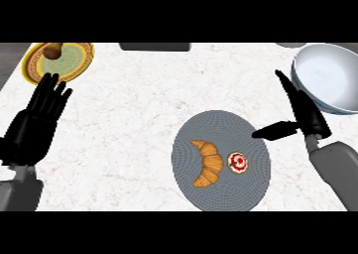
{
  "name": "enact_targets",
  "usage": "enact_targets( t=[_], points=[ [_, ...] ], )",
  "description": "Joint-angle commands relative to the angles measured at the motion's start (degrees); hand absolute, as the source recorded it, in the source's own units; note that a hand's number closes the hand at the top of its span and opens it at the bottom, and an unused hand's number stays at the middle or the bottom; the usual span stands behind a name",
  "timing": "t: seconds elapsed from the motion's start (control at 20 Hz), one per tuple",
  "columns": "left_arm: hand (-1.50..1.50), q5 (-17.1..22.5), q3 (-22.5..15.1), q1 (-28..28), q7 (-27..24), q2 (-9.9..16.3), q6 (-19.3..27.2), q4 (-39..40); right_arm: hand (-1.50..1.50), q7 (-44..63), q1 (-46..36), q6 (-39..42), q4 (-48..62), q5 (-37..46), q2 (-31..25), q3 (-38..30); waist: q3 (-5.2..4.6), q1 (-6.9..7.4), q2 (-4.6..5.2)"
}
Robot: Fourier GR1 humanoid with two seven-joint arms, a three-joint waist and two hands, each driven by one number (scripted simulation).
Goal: Pick the cupcake from the placemat and place it in the bowl
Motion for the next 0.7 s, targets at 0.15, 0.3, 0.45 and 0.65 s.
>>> enact_targets(
  t=[0.15,0.3,0.45,0.65],
  points=[
    [0.0,0.0,-1.0,-1.3,0.6,-0.5,-0.5,0.2,-1.5,16.5,-8.4,28.1,3.2,-0.6,-6.1,11.1,-0.33,2.13,0.44],
    [0.0,0.2,-0.8,-1.3,1.4,-0.5,0.0,-0.7,-1.5,22.1,-12.0,41.5,2.6,-6.5,-7.2,12.0,-0.2,1.45,0.04],
    [0.0,-0.9,-1.4,-0.1,-0.2,-1.9,0.5,0.0,-1.5,31.2,-18.9,48.4,2.4,-11.8,-2.9,10.4,-0.04,0.38,-0.01],
    [0.0,-0.9,0.8,1.2,-1.0,-0.2,-1.2,0.2,-1.5,42.8,-23.3,49.1,3.3,-15.5,3.9,7.3,0.05,-0.43,-0.02]
  ],
)
